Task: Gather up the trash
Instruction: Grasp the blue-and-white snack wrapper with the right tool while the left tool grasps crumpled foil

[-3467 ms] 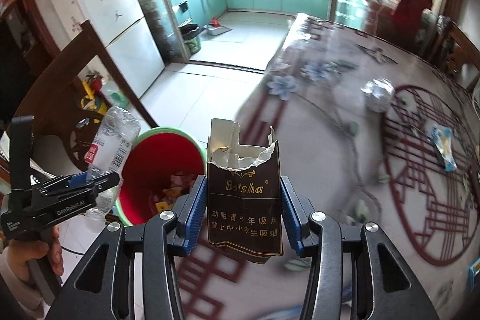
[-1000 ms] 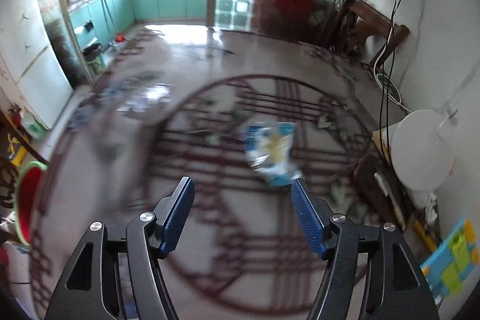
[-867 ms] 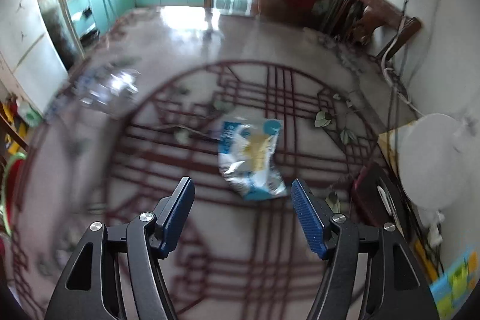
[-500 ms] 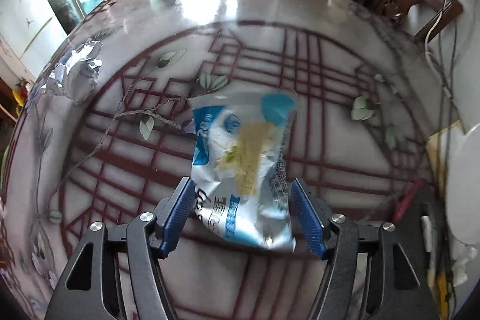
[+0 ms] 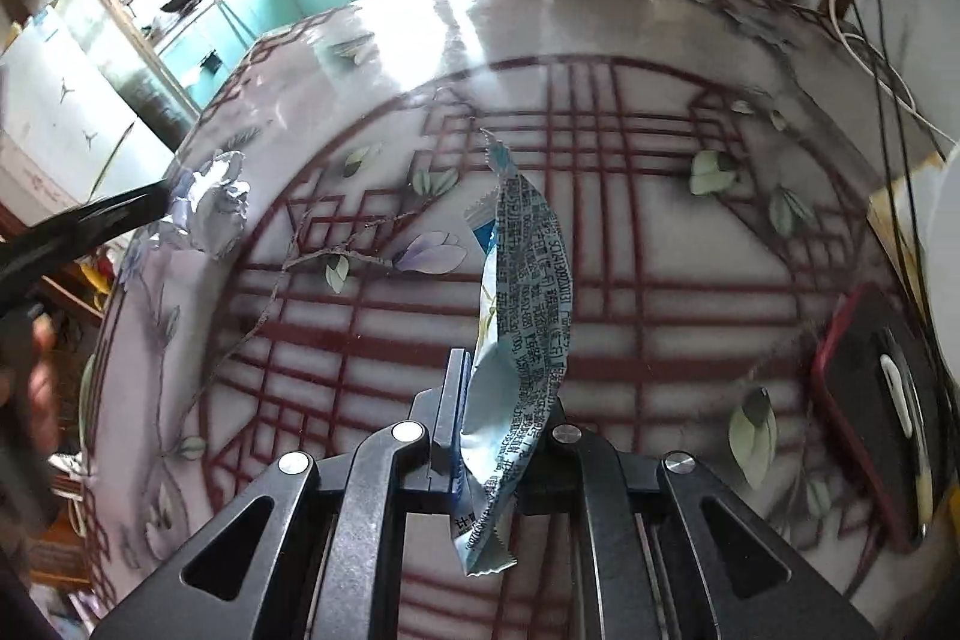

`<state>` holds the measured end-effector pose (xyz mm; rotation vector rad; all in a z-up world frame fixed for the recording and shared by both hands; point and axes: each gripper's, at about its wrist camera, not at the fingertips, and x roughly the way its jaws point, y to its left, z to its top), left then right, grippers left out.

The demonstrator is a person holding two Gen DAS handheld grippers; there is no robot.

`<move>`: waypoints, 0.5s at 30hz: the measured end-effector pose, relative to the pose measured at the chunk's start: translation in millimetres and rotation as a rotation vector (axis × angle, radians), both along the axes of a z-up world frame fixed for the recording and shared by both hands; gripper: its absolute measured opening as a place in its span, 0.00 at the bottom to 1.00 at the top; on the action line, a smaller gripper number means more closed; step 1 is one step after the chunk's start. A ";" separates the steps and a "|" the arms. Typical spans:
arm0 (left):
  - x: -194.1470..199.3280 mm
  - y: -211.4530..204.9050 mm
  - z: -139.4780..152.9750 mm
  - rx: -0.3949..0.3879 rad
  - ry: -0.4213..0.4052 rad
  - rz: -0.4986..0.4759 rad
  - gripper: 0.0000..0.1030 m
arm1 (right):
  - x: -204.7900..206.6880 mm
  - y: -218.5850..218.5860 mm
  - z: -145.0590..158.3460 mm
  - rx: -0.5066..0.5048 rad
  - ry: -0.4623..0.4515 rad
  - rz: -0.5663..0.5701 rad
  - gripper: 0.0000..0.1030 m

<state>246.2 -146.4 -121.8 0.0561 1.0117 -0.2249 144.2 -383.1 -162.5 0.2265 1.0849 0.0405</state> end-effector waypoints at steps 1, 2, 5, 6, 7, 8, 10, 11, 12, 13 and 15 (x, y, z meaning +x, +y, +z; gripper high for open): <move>3.8 -2.8 -2.7 0.005 0.001 -0.002 0.80 | -2.9 -0.2 3.3 0.002 -0.004 -0.010 0.09; 8.4 -7.0 -6.2 0.013 0.007 -0.006 0.80 | -3.9 -0.5 5.3 0.004 -0.004 -0.017 0.09; 15.8 -15.2 -15.2 0.017 0.025 -0.020 0.80 | -4.8 -0.4 14.4 -0.004 -0.011 -0.025 0.09; 18.0 -16.5 -17.8 0.016 0.035 -0.017 0.78 | -5.3 0.5 17.4 -0.012 -0.016 -0.022 0.09; 19.5 -16.6 -21.0 0.009 0.049 -0.010 0.76 | -5.0 1.3 20.3 -0.018 -0.021 -0.018 0.09; 20.1 -15.8 -23.0 0.001 0.054 -0.004 0.69 | -3.7 2.8 23.0 -0.022 -0.025 -0.014 0.09; 18.2 -15.0 -23.5 -0.001 0.054 0.001 0.52 | -3.5 5.2 27.8 -0.022 -0.032 -0.004 0.09; 17.7 -15.1 -23.1 -0.002 0.055 -0.005 0.47 | -2.8 6.3 29.8 -0.021 -0.033 -0.001 0.09; 16.5 -15.4 -22.1 -0.001 0.049 -0.012 0.45 | -4.3 7.1 31.4 -0.022 -0.035 0.002 0.09; 14.6 -15.0 -20.5 -0.003 0.043 -0.019 0.42 | -5.2 8.6 33.7 -0.023 -0.037 0.004 0.09; 9.1 -12.6 -16.4 -0.003 0.034 -0.027 0.34 | -7.8 10.1 37.5 -0.023 -0.041 0.004 0.09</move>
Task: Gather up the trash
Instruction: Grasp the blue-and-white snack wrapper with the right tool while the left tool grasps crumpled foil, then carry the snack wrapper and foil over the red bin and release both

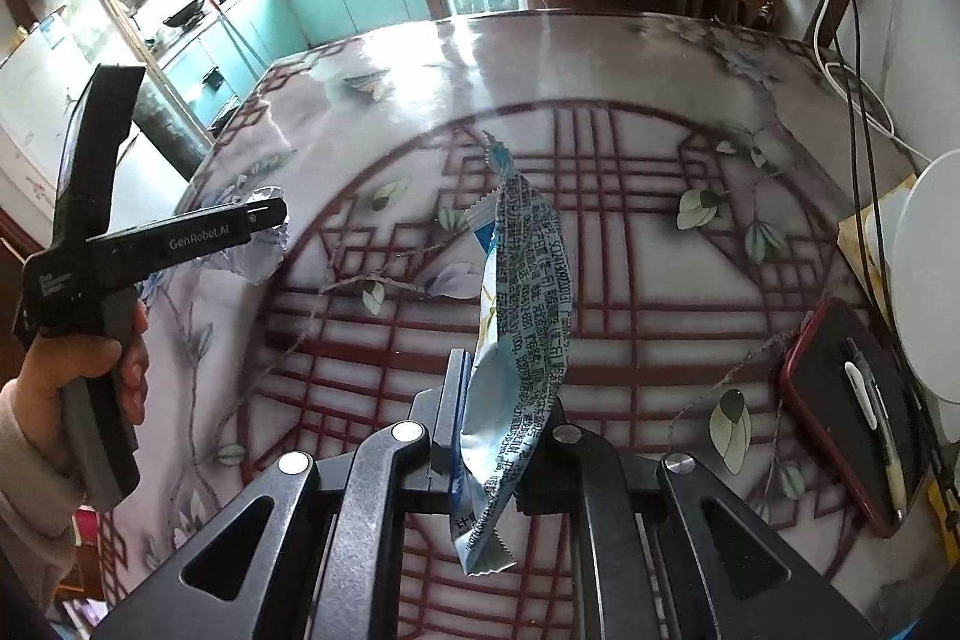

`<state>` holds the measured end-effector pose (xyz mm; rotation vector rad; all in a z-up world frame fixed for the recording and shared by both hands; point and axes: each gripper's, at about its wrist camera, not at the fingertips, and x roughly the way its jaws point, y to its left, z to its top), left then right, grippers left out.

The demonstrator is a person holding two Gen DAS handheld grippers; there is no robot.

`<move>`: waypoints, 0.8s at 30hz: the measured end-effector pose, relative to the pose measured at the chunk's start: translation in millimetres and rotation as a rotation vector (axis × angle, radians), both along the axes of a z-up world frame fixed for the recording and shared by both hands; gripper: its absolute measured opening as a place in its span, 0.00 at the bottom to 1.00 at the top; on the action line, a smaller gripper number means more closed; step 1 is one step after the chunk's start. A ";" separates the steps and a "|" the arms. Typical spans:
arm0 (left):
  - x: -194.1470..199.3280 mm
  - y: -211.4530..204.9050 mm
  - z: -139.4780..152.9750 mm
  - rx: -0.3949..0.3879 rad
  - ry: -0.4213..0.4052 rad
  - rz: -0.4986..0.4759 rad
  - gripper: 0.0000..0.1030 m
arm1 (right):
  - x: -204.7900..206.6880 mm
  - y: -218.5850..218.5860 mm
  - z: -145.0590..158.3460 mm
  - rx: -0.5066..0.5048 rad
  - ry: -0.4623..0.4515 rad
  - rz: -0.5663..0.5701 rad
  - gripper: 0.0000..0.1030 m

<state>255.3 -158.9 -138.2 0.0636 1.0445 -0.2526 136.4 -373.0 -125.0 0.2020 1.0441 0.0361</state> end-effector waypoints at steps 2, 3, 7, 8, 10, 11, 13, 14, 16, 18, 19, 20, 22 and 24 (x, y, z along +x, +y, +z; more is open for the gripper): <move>-8.3 4.1 5.1 -0.002 -0.008 -0.001 0.34 | -2.0 1.9 4.7 0.001 -0.006 0.000 0.09; -13.5 6.5 7.8 -0.010 -0.012 -0.003 0.34 | -4.1 3.8 7.6 -0.001 -0.010 0.003 0.09; -37.2 14.3 18.0 -0.033 -0.016 -0.023 0.33 | -12.5 13.3 17.2 -0.003 -0.024 0.018 0.09; -43.2 16.5 20.4 -0.042 -0.015 -0.024 0.33 | -15.1 15.4 19.2 -0.003 -0.026 0.022 0.09; -57.3 22.2 25.9 -0.066 -0.010 -0.018 0.33 | -21.8 20.7 22.6 -0.005 -0.031 0.030 0.09; -63.8 24.7 28.0 -0.075 -0.007 -0.016 0.33 | -27.1 24.2 24.7 -0.005 -0.032 0.036 0.09; -79.8 29.4 32.5 -0.085 -0.005 -0.013 0.33 | -35.8 30.8 26.5 -0.003 -0.031 0.046 0.09; -87.0 31.2 34.1 -0.090 -0.005 -0.012 0.33 | -41.0 34.8 27.3 -0.003 -0.030 0.053 0.09; -103.5 35.0 36.3 -0.098 0.000 -0.017 0.33 | -50.8 42.2 27.2 -0.001 -0.024 0.063 0.09; -119.2 37.3 37.4 -0.094 0.002 -0.027 0.34 | -62.0 49.4 26.5 0.005 -0.017 0.070 0.09; -128.4 38.4 37.7 -0.089 0.002 -0.033 0.33 | -66.7 52.0 25.9 0.008 -0.014 0.073 0.09; -135.1 40.0 38.0 -0.086 0.004 -0.036 0.34 | -72.4 55.6 25.7 0.011 -0.010 0.076 0.09; -148.0 45.3 37.5 -0.089 0.015 -0.036 0.34 | -82.1 62.4 24.3 0.018 -0.003 0.082 0.09; -159.2 50.0 36.6 -0.099 0.029 -0.030 0.34 | -90.6 68.3 22.9 0.024 0.004 0.087 0.09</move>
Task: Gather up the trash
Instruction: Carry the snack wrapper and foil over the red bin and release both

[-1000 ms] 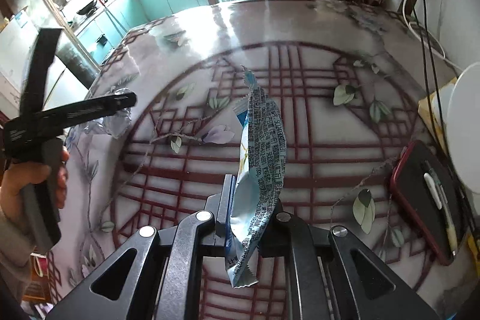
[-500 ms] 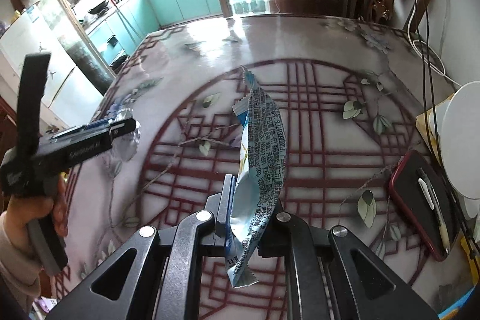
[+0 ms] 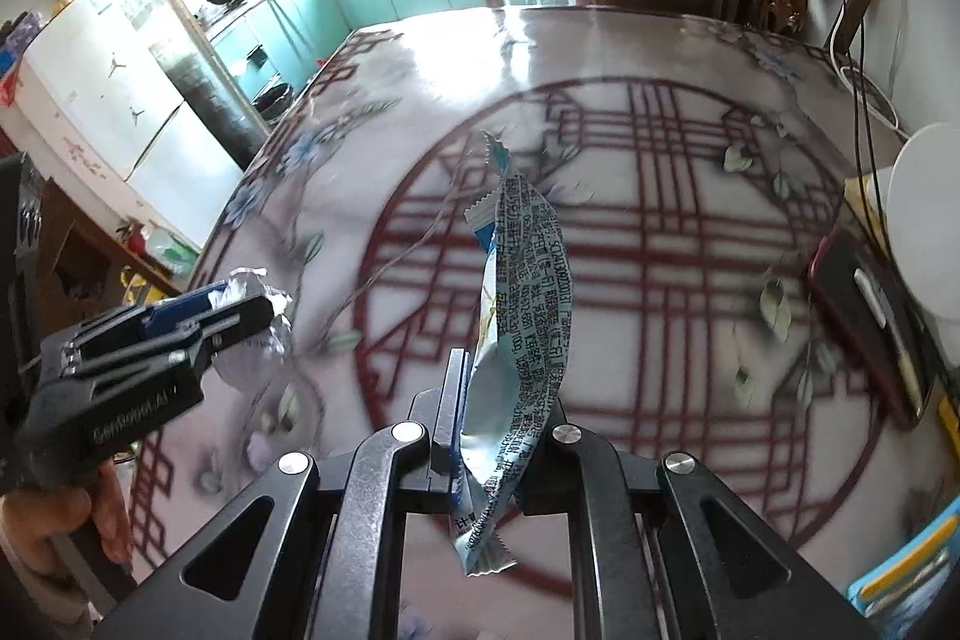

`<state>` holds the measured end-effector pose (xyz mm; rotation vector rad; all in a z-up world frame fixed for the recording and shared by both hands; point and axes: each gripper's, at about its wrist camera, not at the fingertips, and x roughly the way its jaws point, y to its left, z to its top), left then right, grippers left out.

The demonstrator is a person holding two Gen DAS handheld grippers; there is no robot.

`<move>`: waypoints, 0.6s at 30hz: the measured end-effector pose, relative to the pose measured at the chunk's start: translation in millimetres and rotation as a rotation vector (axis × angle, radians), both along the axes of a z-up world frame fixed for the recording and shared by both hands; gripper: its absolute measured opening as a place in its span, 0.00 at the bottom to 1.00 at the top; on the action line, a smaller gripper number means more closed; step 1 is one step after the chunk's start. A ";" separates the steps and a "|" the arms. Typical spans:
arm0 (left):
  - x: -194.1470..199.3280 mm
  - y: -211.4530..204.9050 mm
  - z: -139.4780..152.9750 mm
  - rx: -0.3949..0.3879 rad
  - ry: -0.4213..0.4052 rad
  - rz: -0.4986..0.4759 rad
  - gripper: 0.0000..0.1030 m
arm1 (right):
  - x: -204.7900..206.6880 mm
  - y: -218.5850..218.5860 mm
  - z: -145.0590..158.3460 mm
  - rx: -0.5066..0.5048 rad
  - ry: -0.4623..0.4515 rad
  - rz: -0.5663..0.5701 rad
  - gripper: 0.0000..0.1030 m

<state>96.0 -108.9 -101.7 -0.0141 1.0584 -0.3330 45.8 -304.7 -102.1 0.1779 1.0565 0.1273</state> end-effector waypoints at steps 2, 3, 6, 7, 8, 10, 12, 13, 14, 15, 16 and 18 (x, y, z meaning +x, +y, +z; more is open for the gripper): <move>-11.2 5.3 -0.6 -0.001 0.009 0.005 0.34 | -7.4 5.3 -0.9 0.007 0.006 0.006 0.09; -16.7 7.9 -0.5 0.004 0.009 0.006 0.34 | -9.7 7.3 -1.0 0.009 0.008 0.009 0.09; -28.1 16.6 0.1 0.013 0.005 0.015 0.34 | -18.2 17.0 0.2 0.012 0.009 0.026 0.09; -30.9 19.6 -0.6 0.015 0.007 0.020 0.34 | -19.9 20.7 0.3 0.011 0.010 0.035 0.09; -33.5 24.0 -2.3 0.015 0.010 0.029 0.34 | -21.0 24.9 0.6 0.011 0.012 0.045 0.09; -37.6 32.9 -3.8 0.010 0.019 0.051 0.34 | -23.5 33.8 1.5 0.013 0.011 0.065 0.09; -42.6 40.6 -3.6 0.010 0.016 0.068 0.34 | -24.5 42.9 2.7 0.013 0.010 0.087 0.09; -44.9 44.7 -2.8 0.012 0.012 0.075 0.34 | -25.8 49.2 3.8 0.010 0.008 0.103 0.09; -46.6 48.0 -2.2 0.015 0.009 0.081 0.34 | -26.4 54.2 4.7 0.007 0.007 0.117 0.09; -48.3 53.1 -1.5 0.017 0.006 0.090 0.34 | -27.1 59.1 5.6 0.004 0.005 0.129 0.09; -50.0 56.7 -1.6 0.018 0.005 0.097 0.34 | -28.1 64.5 6.7 0.001 0.003 0.141 0.09; -52.6 67.1 -2.3 0.017 0.006 0.121 0.34 | -29.9 74.2 8.6 -0.001 -0.001 0.164 0.09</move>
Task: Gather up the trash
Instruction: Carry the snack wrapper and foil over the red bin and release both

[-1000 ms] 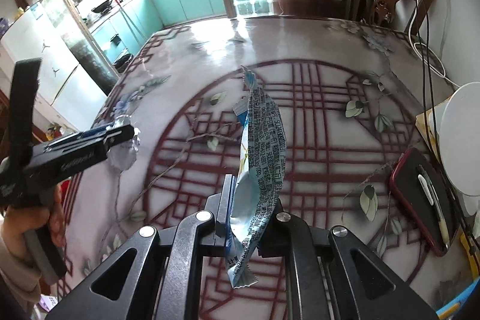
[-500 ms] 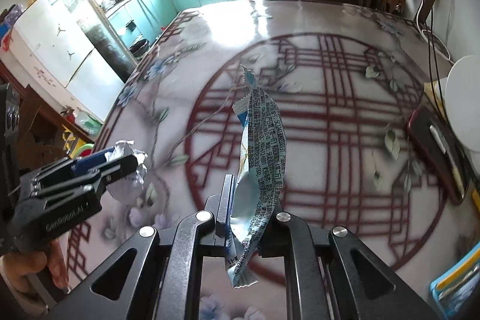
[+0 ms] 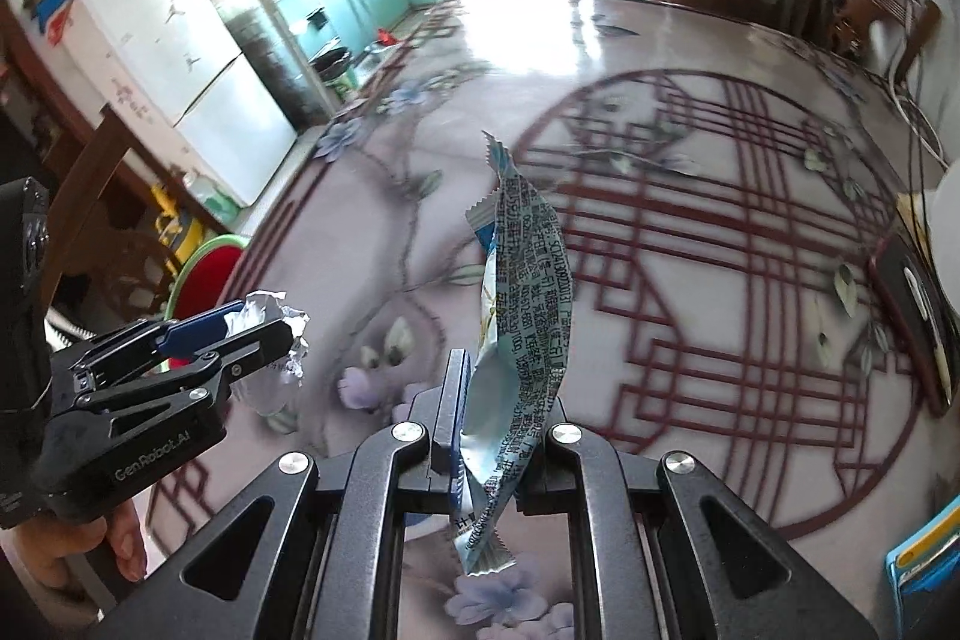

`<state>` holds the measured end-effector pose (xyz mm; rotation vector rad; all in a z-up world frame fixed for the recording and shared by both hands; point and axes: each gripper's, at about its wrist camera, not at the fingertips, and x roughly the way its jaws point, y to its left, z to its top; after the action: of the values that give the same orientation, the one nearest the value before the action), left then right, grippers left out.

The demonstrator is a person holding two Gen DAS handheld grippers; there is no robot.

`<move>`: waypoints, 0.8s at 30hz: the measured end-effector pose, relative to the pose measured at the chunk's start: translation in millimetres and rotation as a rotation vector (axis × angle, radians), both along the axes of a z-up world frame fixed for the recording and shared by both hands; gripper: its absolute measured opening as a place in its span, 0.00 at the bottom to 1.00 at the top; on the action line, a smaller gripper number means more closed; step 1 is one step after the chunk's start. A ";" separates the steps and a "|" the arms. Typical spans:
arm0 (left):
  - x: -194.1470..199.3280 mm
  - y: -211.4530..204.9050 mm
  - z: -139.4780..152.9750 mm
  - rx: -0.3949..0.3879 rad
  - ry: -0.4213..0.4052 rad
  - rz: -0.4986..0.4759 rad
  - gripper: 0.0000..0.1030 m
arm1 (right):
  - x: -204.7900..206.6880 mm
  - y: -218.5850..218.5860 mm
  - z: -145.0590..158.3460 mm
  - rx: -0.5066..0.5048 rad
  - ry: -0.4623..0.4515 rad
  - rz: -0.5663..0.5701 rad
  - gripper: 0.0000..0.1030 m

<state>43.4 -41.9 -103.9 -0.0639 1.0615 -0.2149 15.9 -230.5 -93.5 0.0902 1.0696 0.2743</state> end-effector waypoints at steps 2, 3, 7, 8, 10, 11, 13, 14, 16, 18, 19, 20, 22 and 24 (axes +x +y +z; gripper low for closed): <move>-2.6 9.0 -2.0 0.002 0.003 0.022 0.34 | -2.8 10.3 1.7 -0.005 -0.004 0.021 0.09; -3.6 14.5 -3.2 0.002 0.006 0.035 0.34 | -3.7 14.8 2.6 -0.008 -0.006 0.030 0.09; -8.4 33.7 -6.1 -0.003 0.016 0.075 0.34 | -6.9 32.4 5.5 -0.023 -0.014 0.064 0.09; -9.4 38.3 -6.1 -0.004 0.015 0.083 0.34 | -7.1 36.8 5.9 -0.029 -0.015 0.071 0.09; -10.7 46.4 -5.9 -0.005 0.014 0.094 0.34 | -8.6 45.1 6.8 -0.040 -0.018 0.086 0.09; -11.1 50.3 -6.2 -0.006 0.013 0.099 0.34 | -10.0 50.1 7.3 -0.049 -0.020 0.094 0.09; -11.8 58.1 -7.1 -0.010 0.013 0.110 0.34 | -12.5 58.6 8.3 -0.060 -0.024 0.107 0.09; -12.4 62.4 -7.5 -0.015 0.013 0.116 0.34 | -13.8 64.2 9.1 -0.063 -0.025 0.113 0.09; -13.7 69.5 -7.8 -0.023 0.013 0.124 0.34 | -15.5 73.1 10.2 -0.069 -0.027 0.123 0.09; -15.8 78.3 -7.3 -0.031 0.009 0.127 0.34 | -16.5 82.2 11.6 -0.079 -0.031 0.132 0.09; -16.0 81.3 -6.9 -0.033 0.008 0.127 0.34 | -17.0 88.2 12.4 -0.085 -0.033 0.136 0.09; -16.5 85.7 -6.9 -0.036 0.006 0.127 0.34 | -17.2 94.0 13.1 -0.090 -0.034 0.139 0.09; -17.6 95.5 -7.4 -0.041 0.003 0.128 0.34 | -18.0 105.1 13.8 -0.098 -0.033 0.145 0.09; -18.3 106.4 -7.9 -0.047 0.002 0.135 0.34 | -18.4 116.9 14.5 -0.108 -0.033 0.152 0.09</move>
<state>25.1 64.5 -111.9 -0.1779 1.0494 -0.1176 -2.5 -113.6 -79.0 -0.0921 1.0582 0.3534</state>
